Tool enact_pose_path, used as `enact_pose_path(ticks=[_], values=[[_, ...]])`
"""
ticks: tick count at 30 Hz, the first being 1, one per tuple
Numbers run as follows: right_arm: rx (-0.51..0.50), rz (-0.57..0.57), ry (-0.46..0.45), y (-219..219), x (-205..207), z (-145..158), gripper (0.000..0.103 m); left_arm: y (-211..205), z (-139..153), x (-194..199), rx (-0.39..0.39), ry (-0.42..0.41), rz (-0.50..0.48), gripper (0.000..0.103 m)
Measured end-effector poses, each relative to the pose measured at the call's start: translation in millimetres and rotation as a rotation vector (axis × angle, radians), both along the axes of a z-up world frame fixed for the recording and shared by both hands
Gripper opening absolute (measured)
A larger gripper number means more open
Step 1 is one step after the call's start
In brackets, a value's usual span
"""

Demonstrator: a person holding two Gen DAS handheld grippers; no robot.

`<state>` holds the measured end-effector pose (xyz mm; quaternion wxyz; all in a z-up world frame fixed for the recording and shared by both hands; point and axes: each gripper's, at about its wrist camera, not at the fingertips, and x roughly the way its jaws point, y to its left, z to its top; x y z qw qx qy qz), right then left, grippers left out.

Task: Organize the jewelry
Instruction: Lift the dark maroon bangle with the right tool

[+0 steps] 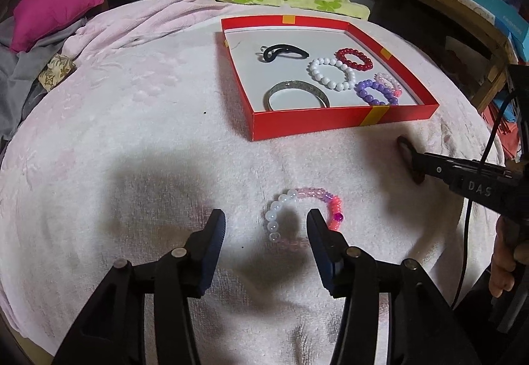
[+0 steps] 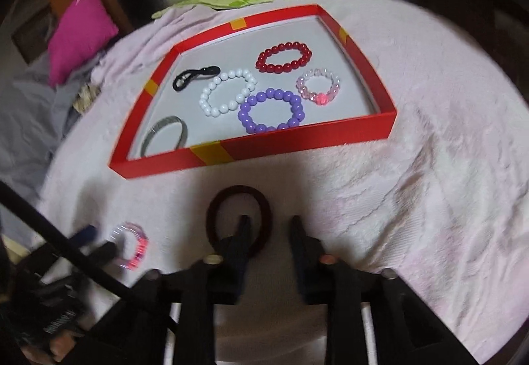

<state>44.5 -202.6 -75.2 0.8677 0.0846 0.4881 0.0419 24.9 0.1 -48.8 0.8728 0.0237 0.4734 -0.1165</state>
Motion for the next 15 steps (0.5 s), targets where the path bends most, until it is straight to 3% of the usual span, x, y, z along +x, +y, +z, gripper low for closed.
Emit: enact_pose_path(ticks=[8, 15], values=[[-0.097, 0.029, -0.027, 10.5, -0.1, 3.2, 0.015, -4.4, -2.3, -0.6, 0.031, -0.007, 0.004, 0.056], [-0.119, 0.043, -0.037, 13.1, -2.6, 4.4, 0.014, -9.1, -3.0, 0.3, 0.049, -0.014, 0.004, 0.057]])
